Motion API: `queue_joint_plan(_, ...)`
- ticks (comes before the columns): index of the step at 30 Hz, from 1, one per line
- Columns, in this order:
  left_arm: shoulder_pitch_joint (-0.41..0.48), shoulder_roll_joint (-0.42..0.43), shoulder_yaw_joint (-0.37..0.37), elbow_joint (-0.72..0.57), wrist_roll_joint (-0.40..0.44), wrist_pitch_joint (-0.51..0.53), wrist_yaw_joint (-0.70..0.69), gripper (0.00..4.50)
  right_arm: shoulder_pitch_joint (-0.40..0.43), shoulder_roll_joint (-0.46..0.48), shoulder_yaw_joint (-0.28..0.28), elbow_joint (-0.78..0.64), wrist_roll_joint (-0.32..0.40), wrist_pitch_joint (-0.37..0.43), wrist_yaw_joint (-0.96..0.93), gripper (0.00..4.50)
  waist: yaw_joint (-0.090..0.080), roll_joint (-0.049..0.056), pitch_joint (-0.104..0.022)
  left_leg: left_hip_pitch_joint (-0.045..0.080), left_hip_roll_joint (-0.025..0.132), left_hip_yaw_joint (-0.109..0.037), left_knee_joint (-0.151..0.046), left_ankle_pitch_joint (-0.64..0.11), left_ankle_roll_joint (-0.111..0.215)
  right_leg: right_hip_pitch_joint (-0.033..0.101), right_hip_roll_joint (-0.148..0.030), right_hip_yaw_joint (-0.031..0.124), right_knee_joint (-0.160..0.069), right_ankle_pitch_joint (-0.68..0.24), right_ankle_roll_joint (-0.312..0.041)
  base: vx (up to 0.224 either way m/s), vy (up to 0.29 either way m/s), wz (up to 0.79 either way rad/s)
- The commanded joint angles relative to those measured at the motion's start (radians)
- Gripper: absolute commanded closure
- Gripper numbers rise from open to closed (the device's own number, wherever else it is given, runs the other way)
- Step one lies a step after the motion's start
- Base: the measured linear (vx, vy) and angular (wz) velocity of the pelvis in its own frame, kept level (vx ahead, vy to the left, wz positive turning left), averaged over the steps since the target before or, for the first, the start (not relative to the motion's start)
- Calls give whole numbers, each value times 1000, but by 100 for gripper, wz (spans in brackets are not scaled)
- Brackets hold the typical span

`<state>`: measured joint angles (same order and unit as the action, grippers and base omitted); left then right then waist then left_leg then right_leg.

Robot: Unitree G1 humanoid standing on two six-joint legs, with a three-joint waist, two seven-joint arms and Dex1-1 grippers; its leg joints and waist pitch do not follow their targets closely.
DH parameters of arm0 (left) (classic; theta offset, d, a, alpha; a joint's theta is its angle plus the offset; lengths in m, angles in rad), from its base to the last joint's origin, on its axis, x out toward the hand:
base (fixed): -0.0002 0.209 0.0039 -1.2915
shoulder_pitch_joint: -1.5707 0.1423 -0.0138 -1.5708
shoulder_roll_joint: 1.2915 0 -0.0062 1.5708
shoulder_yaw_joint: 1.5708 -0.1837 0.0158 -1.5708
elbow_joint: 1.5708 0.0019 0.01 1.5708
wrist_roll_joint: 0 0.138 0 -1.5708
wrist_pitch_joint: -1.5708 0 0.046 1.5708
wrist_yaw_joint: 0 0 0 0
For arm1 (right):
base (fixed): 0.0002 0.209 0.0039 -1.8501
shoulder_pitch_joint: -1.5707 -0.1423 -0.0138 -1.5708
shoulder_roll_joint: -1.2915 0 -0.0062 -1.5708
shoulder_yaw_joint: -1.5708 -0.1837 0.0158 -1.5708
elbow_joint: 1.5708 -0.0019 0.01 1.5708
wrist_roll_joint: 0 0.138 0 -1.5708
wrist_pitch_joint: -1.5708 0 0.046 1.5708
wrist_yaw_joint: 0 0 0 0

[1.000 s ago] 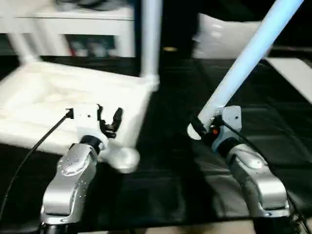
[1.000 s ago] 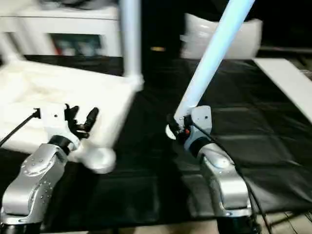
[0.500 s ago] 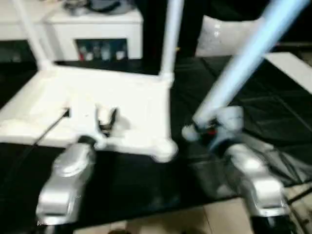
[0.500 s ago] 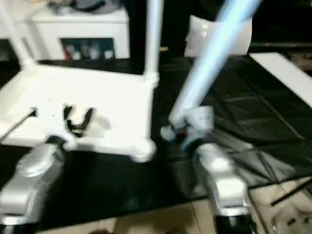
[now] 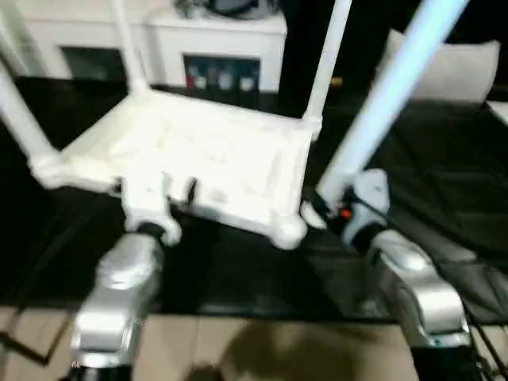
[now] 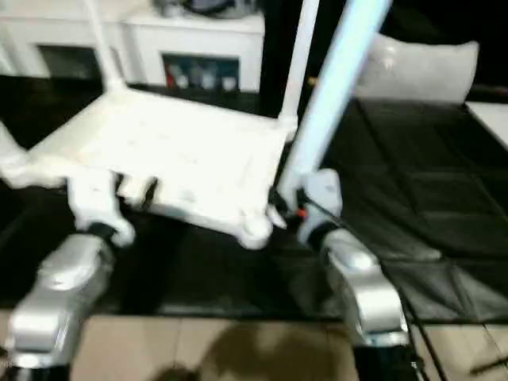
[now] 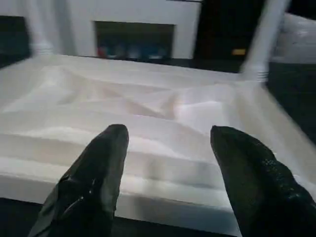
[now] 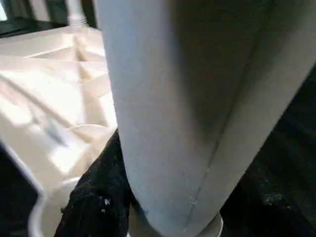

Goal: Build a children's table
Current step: Move to table

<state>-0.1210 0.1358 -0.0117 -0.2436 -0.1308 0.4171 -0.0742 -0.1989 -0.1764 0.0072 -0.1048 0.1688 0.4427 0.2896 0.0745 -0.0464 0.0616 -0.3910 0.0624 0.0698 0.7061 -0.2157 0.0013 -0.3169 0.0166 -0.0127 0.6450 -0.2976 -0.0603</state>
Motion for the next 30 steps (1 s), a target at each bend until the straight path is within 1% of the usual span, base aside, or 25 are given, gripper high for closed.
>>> queue_joint_plan(1, 1, 12, 5, -1, 12, 13, -2, 149, -3, 9, 5, -5, 5, -3, -6, 259, 23, -10, -51, -40, 23, 6, -71, -30, 60, 87, -145, 122, -129, 41, 78, -17, -117, -2)
queue_joint_plan(2, 2, 13, 6, 0, 13, 12, -3, 149, -1, 11, 6, -7, 4, -3, -7, 259, 15, 7, -65, -29, 57, -5, -112, 33, 94, 87, -115, 89, -108, 271, 147, -17, -117, -2)
queue_joint_plan(3, 3, 13, 8, 1, 10, 10, -6, 149, 1, 14, 7, -11, 3, -2, -8, 259, 10, 44, -82, 3, 140, -44, -128, 136, 138, 60, -109, 59, -54, 463, 197, -8, -74, 3)
queue_joint_plan(4, 5, 14, 14, 2, 8, 7, -12, 149, 6, 17, 11, -19, 2, -1, -10, 259, -18, 59, -92, 68, 284, -118, -139, 253, 258, -19, -169, 33, 7, 390, 185, -2, -52, 5)
queue_joint_plan(5, 5, 14, 14, 2, 8, 7, -12, 149, 6, 17, 11, -19, 2, -1, -10, 259, -35, 53, -88, 92, 320, -149, -139, 325, 330, -59, -206, 54, 27, 306, 160, -2, -52, 5)
queue_joint_plan(6, 8, 18, 17, 3, -1, 1, -29, 149, 12, 17, 12, -26, 2, 0, -13, 259, -34, 47, -69, 76, 283, -137, -117, 334, 333, -76, -250, 100, 3, 233, 80, 0, 0, 0)
queue_joint_plan(7, 10, 20, 18, 3, -6, -2, -36, 149, 14, 18, 13, -29, 3, 0, -14, 259, -10, 23, -62, -14, 139, -48, -84, 171, 205, 16, -233, 116, -45, 321, 102, 0, 0, 0)
queue_joint_plan(8, 25, 29, 18, -4, -19, -27, -64, 149, 26, 18, 18, -41, 1, 1, -14, 259, 0, 20, -54, -29, 99, -22, -79, 95, 150, 35, -212, 111, -70, 321, 145, 0, 0, 0)
queue_joint_plan(9, 37, 32, 17, -7, -22, -43, -72, 149, 32, 15, 21, -49, 0, 3, -10, 259, 9, 23, -42, -9, 99, -12, -92, 21, 69, 26, -179, 86, -97, 202, 178, -66, -15, 6)
queue_joint_plan(10, 53, 34, 16, -13, -23, -59, -77, 149, 40, 11, 26, -58, -1, 6, -4, 259, 7, 40, -33, 5, 118, -17, -119, -21, 39, 20, -148, 61, -107, 78, 157, -72, 13, 7)
queue_joint_plan(11, 67, 35, 13, -20, -21, -68, -78, 149, 45, 6, 28, -64, 0, 8, 4, 259, 1, 38, -32, 21, 140, -20, -134, -56, 36, 11, -145, 52, -111, 9, 126, -72, 13, 7)
queue_joint_plan(12, 69, 35, 13, -21, -20, -69, -77, 149, 46, 5, 29, -66, 1, 8, 5, 259, -8, 53, -36, 36, 182, -31, -157, -104, 34, 4, -149, 45, -102, -57, 41, -60, 35, 7)
queue_joint_plan(13, 75, 35, 12, -23, -18, -71, -76, 149, 47, 4, 30, -68, 1, 7, 8, 259, -15, 52, -31, 40, 196, -36, -172, -142, 37, 0, -154, 44, -100, -78, 1, -55, 43, 4)
queue_joint_plan(14, 78, 35, 12, -24, -17, -73, -76, 149, 47, 5, 31, -69, 0, 7, 9, 259, -18, 59, -29, 48, 210, -37, -183, -198, 31, -3, -168, 44, -99, -96, -70, -55, 43, 4)
queue_joint_plan(15, 79, 35, 12, -24, -16, -74, -76, 149, 47, 5, 31, -69, 0, 7, 9, 259, -21, 54, -24, 43, 201, -28, -183, -236, 15, 2, -180, 48, -104, -125, -119, -54, 46, 3)
queue_joint_plan(16, 83, 37, 10, -25, -5, -85, -80, 149, 40, 8, 35, -64, 3, 3, 11, 259, -15, 50, -23, 39, 187, -11, -175, -220, 5, 2, -188, 55, -112, -141, -139, 0, 0, 0)
queue_joint_plan(17, 84, 36, 8, -26, -2, -87, -81, 149, 36, 10, 38, -60, 3, 0, 12, 259, -12, 48, -22, 38, 182, -4, -173, -210, 5, 2, -191, 56, -118, -158, -140, 0, 0, 0)
queue_joint_plan(18, 85, 36, 7, -26, 0, -90, -84, 149, 32, 11, 40, -56, 3, -2, 11, 259, -9, 45, -18, 42, 178, 8, -171, -232, -3, 5, -192, 56, -125, -249, -129, 0, 0, 0)
queue_joint_plan(20, 88, 35, 4, -27, 2, -94, -87, 149, 29, 11, 43, -50, 3, -7, 13, 259, -3, 39, -17, 56, 177, 19, -176, -296, -13, 4, -185, 49, -138, -403, -97, 0, 0, 0)
queue_joint_plan(23, 91, 37, -2, -26, 2, -102, -86, 149, 31, 6, 45, -49, 0, -9, 20, 259, -9, 47, -13, 74, 183, 20, -195, -414, -32, 9, -170, 31, -147, -465, -81, 0, 0, 0)
queue_joint_plan(24, 91, 37, -2, -26, 2, -102, -86, 149, 31, 6, 45, -49, 0, -9, 20, 259, -12, 52, -14, 88, 183, 22, -202, -452, -32, 17, -161, 21, -152, -451, -84, 0, 0, 0)
queue_joint_plan(25, 92, 38, -2, -25, 1, -104, -86, 149, 34, 4, 47, -53, -2, -9, 22, 259, -13, 48, -15, 83, 181, 25, -209, -425, -21, 32, -163, 21, -154, -399, -90, 72, 39, -3)
queue_joint_plan(26, 92, 37, -2, -24, 2, -104, -86, 149, 34, 4, 47, -53, -2, -9, 22, 259, -11, 50, -16, 86, 181, 28, -211, -407, -15, 35, -166, 22, -156, -376, -94, 72, 39, -3)
queue_joint_plan(28, 90, 36, -1, -22, 4, -107, -88, 149, 35, 2, 48, -52, -4, -10, 24, 259, -6, 46, -38, 62, 170, 41, -198, -197, 34, 67, -166, 24, -138, -154, -120, 86, 22, -2)
queue_joint_plan(30, 89, 35, -1, -19, 5, -108, -89, 149, 34, 2, 47, -51, -5, -11, 24, 259, -5, 44, -49, 62, 164, 45, -186, -113, 66, 69, -160, 21, -126, -42, -128, 93, 13, 0)
